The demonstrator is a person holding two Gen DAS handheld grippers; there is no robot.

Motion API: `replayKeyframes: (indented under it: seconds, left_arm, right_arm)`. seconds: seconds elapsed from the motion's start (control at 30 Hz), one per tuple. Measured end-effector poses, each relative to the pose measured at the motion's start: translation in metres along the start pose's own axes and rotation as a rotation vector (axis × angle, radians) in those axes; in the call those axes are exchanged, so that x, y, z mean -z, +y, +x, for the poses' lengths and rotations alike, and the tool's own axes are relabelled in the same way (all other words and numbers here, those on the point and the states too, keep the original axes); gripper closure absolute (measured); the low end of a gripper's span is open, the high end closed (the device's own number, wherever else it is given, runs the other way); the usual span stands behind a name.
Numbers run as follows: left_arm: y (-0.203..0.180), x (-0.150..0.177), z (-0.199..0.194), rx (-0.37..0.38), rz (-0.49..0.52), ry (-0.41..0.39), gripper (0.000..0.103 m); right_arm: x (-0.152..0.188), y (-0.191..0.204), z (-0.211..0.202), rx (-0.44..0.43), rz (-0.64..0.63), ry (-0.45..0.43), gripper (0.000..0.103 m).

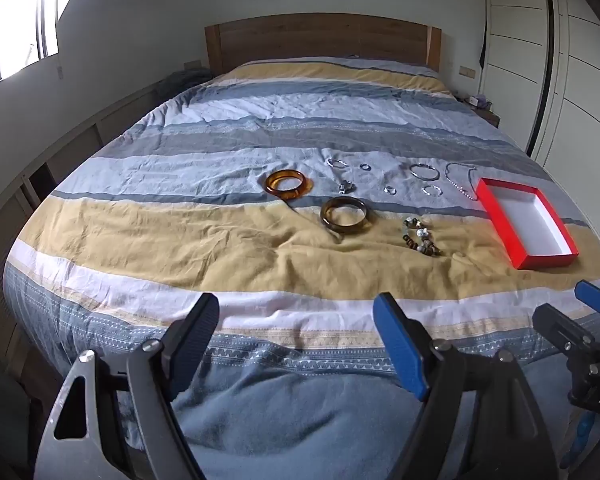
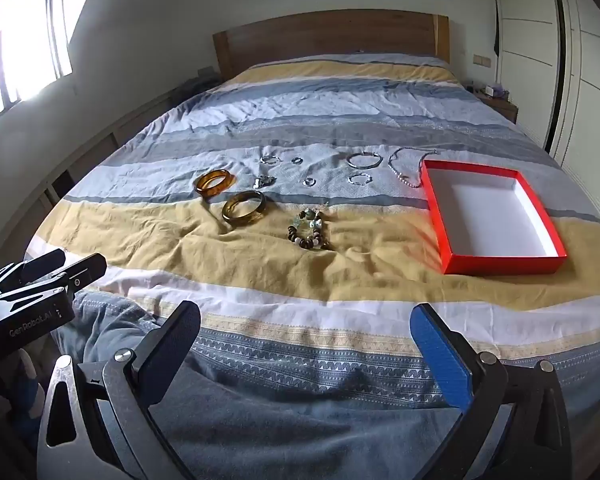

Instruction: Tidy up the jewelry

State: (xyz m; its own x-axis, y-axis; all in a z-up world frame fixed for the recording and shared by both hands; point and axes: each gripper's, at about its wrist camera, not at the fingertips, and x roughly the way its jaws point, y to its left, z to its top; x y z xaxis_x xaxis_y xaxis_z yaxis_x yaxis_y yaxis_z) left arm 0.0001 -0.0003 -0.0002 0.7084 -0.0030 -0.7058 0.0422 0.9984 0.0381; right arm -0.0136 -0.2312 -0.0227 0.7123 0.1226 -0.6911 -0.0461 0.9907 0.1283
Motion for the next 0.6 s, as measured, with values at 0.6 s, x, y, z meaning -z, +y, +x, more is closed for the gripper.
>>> replayKeyframes:
  seconds: [0.6]
  left_arm:
    - [0.005,0.003,-0.037,-0.032,-0.016,-0.066,0.025]
  right_arm:
    - [0.007,0.001,-0.05,0.026,0.011,-0.086,0.0]
